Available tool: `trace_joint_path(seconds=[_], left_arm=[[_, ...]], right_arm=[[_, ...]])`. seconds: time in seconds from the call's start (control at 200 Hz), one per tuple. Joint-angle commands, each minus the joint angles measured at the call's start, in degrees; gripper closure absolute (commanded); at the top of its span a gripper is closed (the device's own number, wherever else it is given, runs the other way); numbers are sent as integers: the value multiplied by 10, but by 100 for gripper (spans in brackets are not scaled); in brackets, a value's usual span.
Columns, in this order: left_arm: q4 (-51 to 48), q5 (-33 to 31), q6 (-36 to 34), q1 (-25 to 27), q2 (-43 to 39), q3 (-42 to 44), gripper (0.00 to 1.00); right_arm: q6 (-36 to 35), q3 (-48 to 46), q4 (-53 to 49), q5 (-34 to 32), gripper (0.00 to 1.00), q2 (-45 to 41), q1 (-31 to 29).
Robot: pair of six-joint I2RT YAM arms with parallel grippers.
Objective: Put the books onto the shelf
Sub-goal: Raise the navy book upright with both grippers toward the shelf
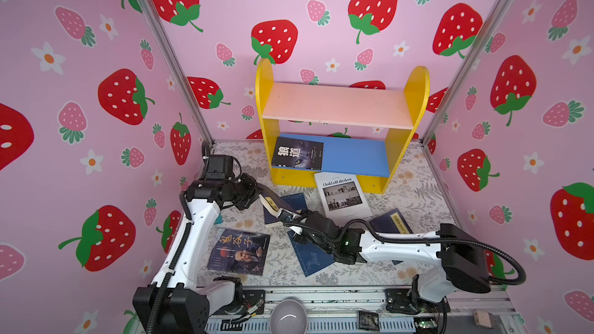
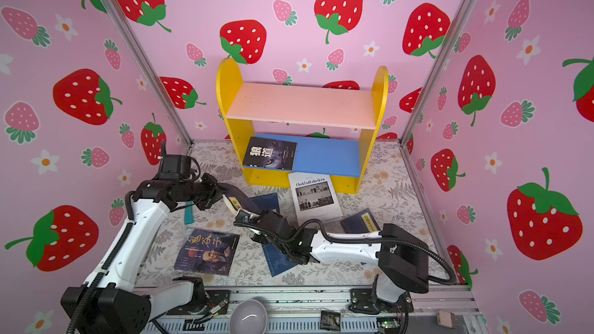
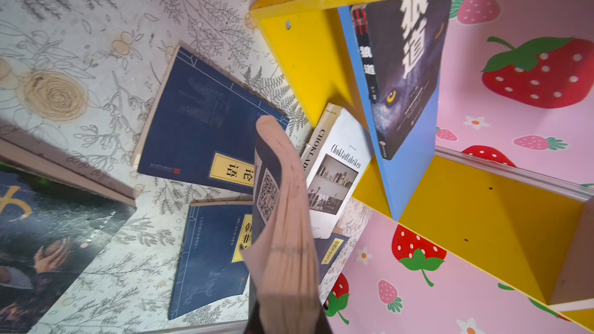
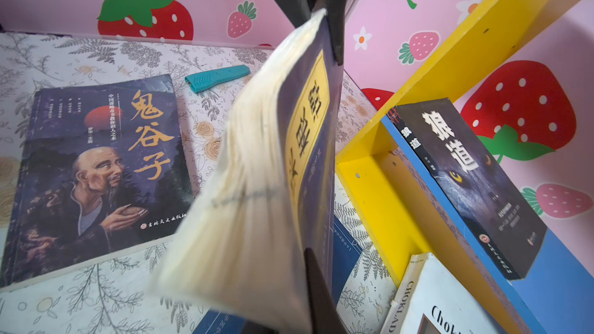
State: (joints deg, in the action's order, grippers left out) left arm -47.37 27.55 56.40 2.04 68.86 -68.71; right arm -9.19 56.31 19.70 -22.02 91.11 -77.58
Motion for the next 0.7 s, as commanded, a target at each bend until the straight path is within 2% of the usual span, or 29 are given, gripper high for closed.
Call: trace_joint_path(seconds=[0.0, 0.065, 0.125, 0.265, 0.335, 0.435, 0.54, 0.64, 0.695], left_arm=[[81, 35, 29, 10, 0, -6, 73], [95, 23, 17, 10, 1, -21, 53], [101, 0, -7, 10, 0, -44, 41], [136, -36, -51, 10, -29, -72, 25], [145, -48, -80, 10, -49, -77, 22], [157, -42, -128, 10, -82, -66, 20], [219, 14, -147, 15, -128, -15, 19], [281, 46, -134, 25, -171, 28, 18], [299, 47, -136, 42, -187, 37, 18]], right_arm=[[70, 20, 30, 2, 100, -17, 10], [104, 13, 25, 31, 100, -38, 29], [144, 13, 15, 75, 100, -59, 56], [251, 34, -23, 187, 100, -100, 135], [302, 54, -46, 246, 100, -111, 179], [374, 78, -43, 375, 100, -119, 240], [440, 100, 2, 492, 100, -131, 281], [479, 133, 17, 520, 100, -144, 301], [525, 140, 41, 529, 100, -149, 313]])
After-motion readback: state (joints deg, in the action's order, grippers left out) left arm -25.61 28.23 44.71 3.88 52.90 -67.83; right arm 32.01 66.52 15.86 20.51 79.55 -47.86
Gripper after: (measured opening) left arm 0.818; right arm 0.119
